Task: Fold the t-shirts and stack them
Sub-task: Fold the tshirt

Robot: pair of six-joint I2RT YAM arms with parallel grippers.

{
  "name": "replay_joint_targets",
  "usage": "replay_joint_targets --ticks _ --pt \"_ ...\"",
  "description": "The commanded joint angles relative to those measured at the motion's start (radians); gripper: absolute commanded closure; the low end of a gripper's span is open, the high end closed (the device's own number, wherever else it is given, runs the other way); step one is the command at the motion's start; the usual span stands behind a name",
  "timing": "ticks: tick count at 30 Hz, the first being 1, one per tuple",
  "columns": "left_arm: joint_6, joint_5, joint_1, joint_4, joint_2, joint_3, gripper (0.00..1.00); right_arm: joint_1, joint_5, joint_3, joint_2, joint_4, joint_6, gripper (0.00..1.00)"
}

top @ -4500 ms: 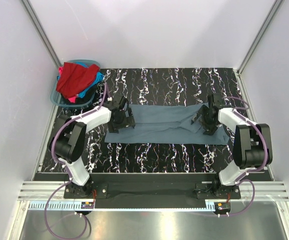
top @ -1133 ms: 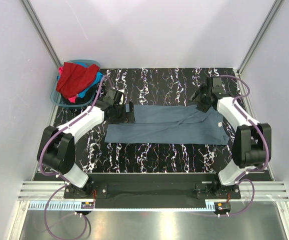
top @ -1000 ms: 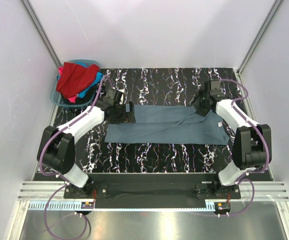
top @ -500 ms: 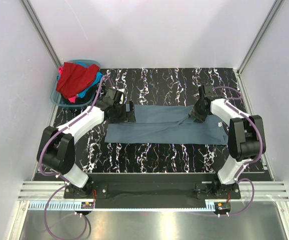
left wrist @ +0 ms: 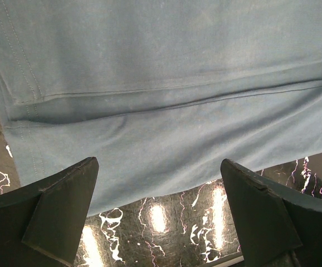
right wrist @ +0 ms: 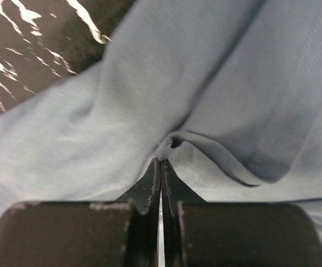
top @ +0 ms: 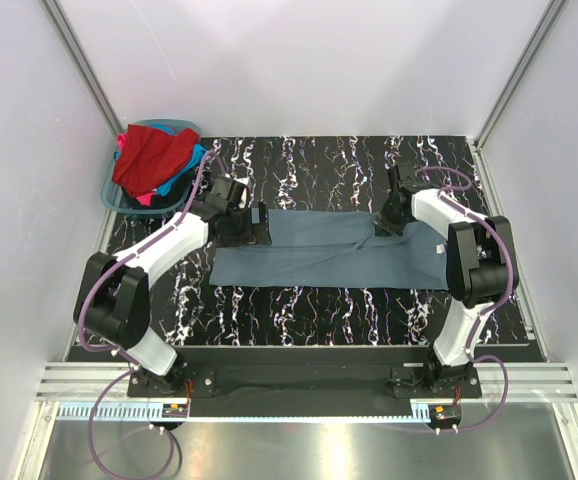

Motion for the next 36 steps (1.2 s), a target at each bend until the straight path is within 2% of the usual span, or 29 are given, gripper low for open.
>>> replay_joint_targets --ticks 1,11,19,20,22,24,26,28,30,31,36 --pt "0.002 -0.005 -0.004 0.028 -0.019 0.020 0.01 0.015 0.030 0.074 0.011 0.003 -0.023 1.00" --pt "0.002 -0.007 -0.004 0.028 -0.011 0.023 0.01 0.049 0.023 0.203 0.072 -0.003 -0.098 1.00" --pt "0.007 -0.005 -0.004 0.028 -0.023 0.003 0.01 0.076 -0.048 0.266 0.155 -0.032 -0.218 0.98" --pt "0.008 -0.004 -0.004 0.028 -0.025 0.002 0.01 0.078 -0.053 0.270 0.158 -0.033 -0.227 0.94" --pt "0.008 0.001 -0.004 0.030 -0.023 -0.002 0.01 0.082 -0.059 0.270 0.154 -0.038 -0.253 0.66" --pt "0.008 0.004 -0.004 0.033 -0.023 -0.003 0.01 0.082 -0.063 0.276 0.134 -0.041 -0.279 0.50" --pt "0.011 0.010 -0.004 0.036 -0.019 -0.002 0.01 0.084 -0.073 0.299 0.116 -0.055 -0.296 0.44" --pt "0.022 0.015 -0.004 0.036 -0.014 0.006 0.01 0.082 -0.073 0.333 0.090 -0.110 -0.315 0.32" --pt "0.034 0.012 -0.004 0.036 -0.009 0.015 0.01 0.084 -0.024 0.378 0.051 -0.153 -0.306 0.28" --pt "0.048 0.009 -0.004 0.035 -0.005 0.031 0.01 0.082 0.013 0.385 0.033 -0.177 -0.292 0.22" --pt "0.086 0.026 -0.004 0.033 0.038 0.095 0.01 0.082 0.148 0.349 -0.027 -0.213 -0.227 0.18"
